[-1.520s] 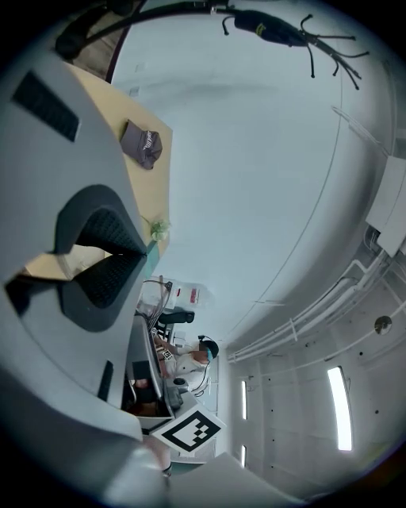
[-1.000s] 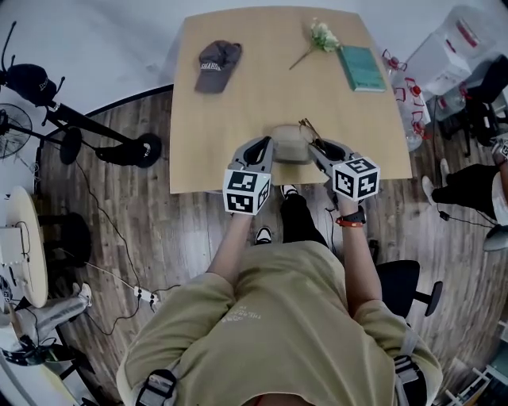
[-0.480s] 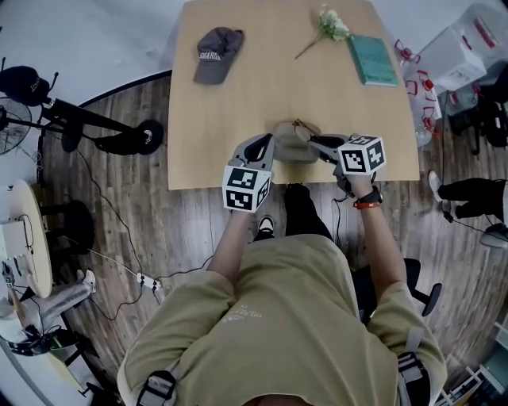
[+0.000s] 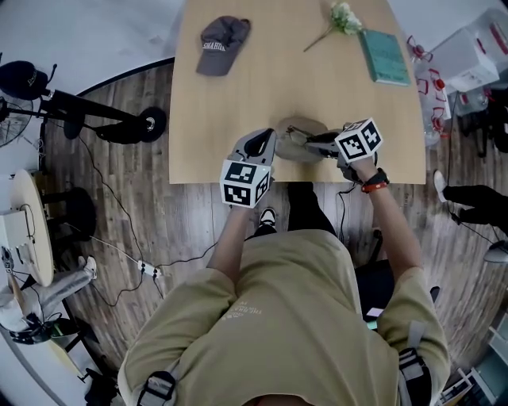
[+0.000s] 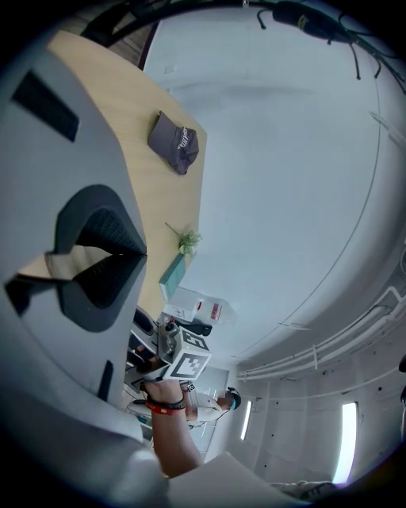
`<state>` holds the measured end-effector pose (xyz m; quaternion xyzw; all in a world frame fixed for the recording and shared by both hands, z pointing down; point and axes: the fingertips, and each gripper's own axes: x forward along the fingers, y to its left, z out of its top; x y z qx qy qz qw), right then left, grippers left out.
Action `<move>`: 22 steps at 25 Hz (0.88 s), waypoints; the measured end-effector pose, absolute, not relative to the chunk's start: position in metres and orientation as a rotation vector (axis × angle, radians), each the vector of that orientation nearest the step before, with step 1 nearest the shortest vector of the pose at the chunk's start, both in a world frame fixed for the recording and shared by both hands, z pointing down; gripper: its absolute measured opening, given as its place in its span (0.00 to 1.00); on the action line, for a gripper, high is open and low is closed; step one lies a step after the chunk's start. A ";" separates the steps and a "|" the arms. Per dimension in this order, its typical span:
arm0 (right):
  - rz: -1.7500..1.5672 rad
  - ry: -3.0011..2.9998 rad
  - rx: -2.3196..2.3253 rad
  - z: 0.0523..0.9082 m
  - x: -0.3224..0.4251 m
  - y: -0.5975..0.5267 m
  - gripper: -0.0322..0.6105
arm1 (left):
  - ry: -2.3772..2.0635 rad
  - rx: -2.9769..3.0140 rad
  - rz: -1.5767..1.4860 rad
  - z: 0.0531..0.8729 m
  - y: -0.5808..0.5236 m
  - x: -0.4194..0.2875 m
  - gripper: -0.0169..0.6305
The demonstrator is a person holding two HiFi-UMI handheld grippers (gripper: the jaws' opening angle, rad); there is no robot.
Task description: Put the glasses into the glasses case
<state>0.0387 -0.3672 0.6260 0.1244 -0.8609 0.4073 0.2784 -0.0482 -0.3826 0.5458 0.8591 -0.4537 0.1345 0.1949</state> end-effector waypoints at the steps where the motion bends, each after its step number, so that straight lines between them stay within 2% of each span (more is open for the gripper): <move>1: 1.079 -2.297 0.304 0.631 0.038 -0.368 0.20 | -1.275 2.404 0.382 0.547 -0.385 -0.049 0.06; 22: 0.978 -2.106 -0.103 0.711 0.017 -0.352 0.22 | -1.274 2.331 0.451 0.578 -0.403 -0.065 0.06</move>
